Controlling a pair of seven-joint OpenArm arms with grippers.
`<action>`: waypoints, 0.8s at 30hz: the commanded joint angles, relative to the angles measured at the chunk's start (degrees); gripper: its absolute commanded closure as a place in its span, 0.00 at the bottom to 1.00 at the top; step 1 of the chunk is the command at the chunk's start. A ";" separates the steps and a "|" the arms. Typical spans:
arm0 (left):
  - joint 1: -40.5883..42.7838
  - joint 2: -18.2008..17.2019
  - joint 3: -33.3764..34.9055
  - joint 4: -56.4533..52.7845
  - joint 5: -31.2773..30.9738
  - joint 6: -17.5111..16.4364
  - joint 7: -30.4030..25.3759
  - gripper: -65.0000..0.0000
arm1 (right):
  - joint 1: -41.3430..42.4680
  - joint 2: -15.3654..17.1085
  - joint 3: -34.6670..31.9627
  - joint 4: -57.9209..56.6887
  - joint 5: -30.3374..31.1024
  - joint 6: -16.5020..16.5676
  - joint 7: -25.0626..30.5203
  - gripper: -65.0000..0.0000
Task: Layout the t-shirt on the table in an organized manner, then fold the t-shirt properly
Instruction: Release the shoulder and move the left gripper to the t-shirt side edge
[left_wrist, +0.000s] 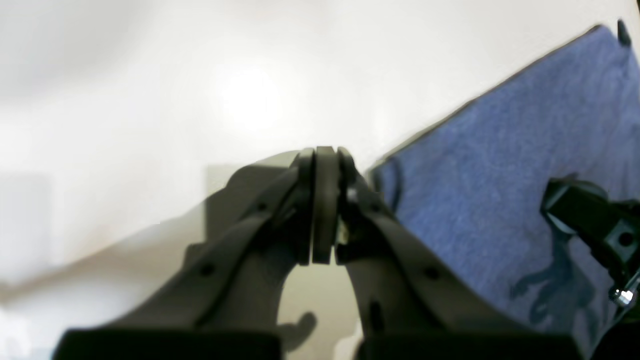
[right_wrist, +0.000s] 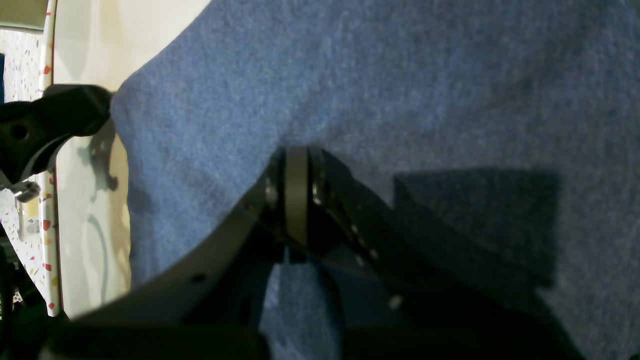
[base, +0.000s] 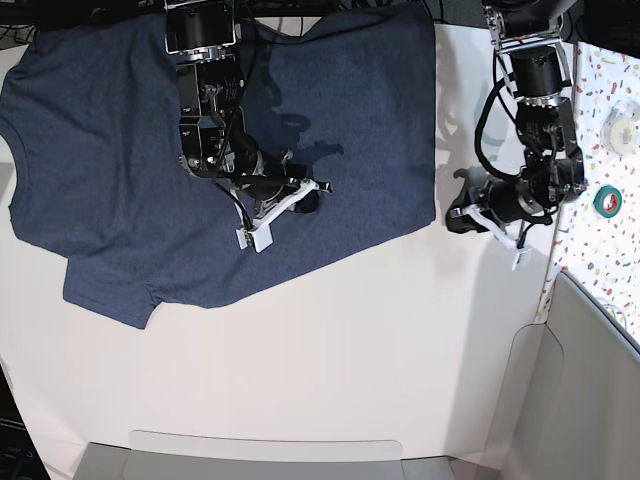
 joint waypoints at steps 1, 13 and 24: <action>1.21 0.41 1.39 -0.20 3.55 0.83 3.26 1.00 | -0.63 0.16 -0.26 -0.72 -3.02 -1.46 -4.47 1.00; 3.76 -1.97 3.41 0.06 3.55 0.91 2.99 1.00 | -0.63 0.16 0.00 -0.81 -3.02 -1.54 -4.47 1.00; 11.85 -2.32 3.76 7.19 3.55 0.91 4.93 1.00 | -0.46 0.24 0.09 -0.98 -3.02 -1.54 -4.47 1.00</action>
